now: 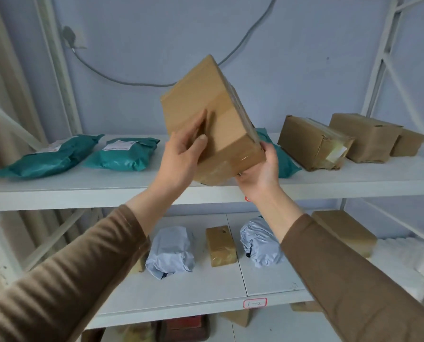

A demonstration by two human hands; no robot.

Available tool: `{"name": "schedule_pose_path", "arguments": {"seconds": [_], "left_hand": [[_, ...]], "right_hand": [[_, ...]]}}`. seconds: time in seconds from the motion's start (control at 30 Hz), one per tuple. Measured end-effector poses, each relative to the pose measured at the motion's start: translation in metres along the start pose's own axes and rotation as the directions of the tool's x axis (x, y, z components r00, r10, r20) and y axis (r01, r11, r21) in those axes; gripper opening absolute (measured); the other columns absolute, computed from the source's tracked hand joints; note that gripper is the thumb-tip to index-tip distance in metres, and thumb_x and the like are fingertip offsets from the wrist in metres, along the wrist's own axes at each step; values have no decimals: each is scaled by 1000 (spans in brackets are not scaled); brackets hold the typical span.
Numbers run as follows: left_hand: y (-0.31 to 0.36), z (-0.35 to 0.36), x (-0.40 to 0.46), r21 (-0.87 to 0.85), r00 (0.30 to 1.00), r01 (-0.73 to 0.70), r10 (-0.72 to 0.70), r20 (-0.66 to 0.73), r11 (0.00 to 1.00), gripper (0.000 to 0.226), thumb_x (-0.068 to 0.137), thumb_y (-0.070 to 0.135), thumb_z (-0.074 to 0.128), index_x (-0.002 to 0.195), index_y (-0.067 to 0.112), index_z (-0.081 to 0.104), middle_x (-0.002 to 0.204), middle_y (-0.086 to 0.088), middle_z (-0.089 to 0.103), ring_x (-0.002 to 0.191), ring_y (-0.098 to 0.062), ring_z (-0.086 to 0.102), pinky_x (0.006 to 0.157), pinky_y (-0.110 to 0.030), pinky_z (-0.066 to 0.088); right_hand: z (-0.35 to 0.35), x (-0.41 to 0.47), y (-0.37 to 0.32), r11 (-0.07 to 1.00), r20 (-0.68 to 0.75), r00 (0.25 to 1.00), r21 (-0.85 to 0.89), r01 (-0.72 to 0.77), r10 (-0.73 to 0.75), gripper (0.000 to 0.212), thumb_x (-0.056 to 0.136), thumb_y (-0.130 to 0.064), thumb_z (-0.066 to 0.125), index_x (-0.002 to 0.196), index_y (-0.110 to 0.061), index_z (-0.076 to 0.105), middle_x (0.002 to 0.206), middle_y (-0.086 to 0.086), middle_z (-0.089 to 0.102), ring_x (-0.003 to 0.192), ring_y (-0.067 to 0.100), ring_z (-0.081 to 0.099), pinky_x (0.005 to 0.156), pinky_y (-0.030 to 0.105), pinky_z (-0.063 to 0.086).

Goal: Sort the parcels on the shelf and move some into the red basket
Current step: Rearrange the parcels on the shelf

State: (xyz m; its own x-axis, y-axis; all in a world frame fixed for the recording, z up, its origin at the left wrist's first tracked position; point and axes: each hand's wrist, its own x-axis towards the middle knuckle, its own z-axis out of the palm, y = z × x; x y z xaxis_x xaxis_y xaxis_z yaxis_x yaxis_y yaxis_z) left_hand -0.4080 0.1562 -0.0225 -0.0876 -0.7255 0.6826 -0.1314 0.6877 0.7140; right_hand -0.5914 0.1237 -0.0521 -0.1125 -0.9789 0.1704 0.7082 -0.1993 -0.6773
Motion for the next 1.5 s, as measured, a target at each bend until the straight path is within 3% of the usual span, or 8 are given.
{"name": "schedule_pose_path", "arguments": {"seconds": [0.13,0.33,0.5,0.67,0.83,1.03,1.23,1.5], "left_hand": [[11,-18,-31,88,992,-92,99,-82,992,60,94,-11,54,148,16,57,157,3,52,143,3,45,124,-25,31],[8,-38,-61,49,994,11,-6,-111,999,48,94,23,65,142,28,62,154,9,52,148,-6,40,126,-41,31],[21,-40,-86,-295,948,314,-278,157,902,65,102,66,39,157,31,43,148,21,56,133,14,49,124,-29,32],[11,-42,-95,-637,834,551,-381,400,539,90,92,82,32,152,18,53,148,-9,62,137,-24,59,118,-48,41],[-5,-23,-109,-741,812,551,-451,371,383,74,100,70,41,147,16,59,135,-10,70,116,-26,71,92,-42,62],[-19,7,-121,-798,810,505,-500,307,329,74,92,70,54,149,23,58,147,-13,62,120,-30,68,104,-47,54],[-25,29,-135,-749,859,443,-472,198,492,59,88,63,56,131,28,73,131,-5,73,116,-24,71,102,-47,55],[-36,31,-145,-544,907,420,-354,227,727,71,85,48,81,140,8,62,126,-10,69,110,-25,64,101,-45,51]], "right_hand": [[-3,-35,20,985,-73,997,174,-15,28,40,99,-45,44,110,-19,71,105,9,73,102,27,63,86,36,51],[6,-85,30,991,-104,994,122,56,-44,42,100,-43,44,122,-17,70,111,8,74,104,25,65,83,34,52],[35,-138,23,915,-39,958,-308,259,-285,36,102,-46,55,133,-33,64,132,-12,70,118,2,63,105,29,45],[40,-176,26,325,347,776,-761,561,-526,68,94,-61,56,152,-27,48,155,-6,49,145,7,42,119,35,38],[34,-199,28,-206,617,639,-774,599,-460,64,105,-55,31,159,-21,40,168,2,33,157,16,23,126,51,21],[-10,-191,-2,93,554,708,-755,649,-439,71,107,-33,50,166,-27,11,171,-6,25,158,8,21,128,52,19],[-55,-188,-46,611,147,988,-778,145,-48,121,71,-50,87,160,-52,5,168,-15,23,150,5,28,125,41,28],[-126,-176,-54,681,213,977,-717,153,5,76,74,-25,87,136,-40,46,131,-16,68,125,6,63,114,41,48]]}}
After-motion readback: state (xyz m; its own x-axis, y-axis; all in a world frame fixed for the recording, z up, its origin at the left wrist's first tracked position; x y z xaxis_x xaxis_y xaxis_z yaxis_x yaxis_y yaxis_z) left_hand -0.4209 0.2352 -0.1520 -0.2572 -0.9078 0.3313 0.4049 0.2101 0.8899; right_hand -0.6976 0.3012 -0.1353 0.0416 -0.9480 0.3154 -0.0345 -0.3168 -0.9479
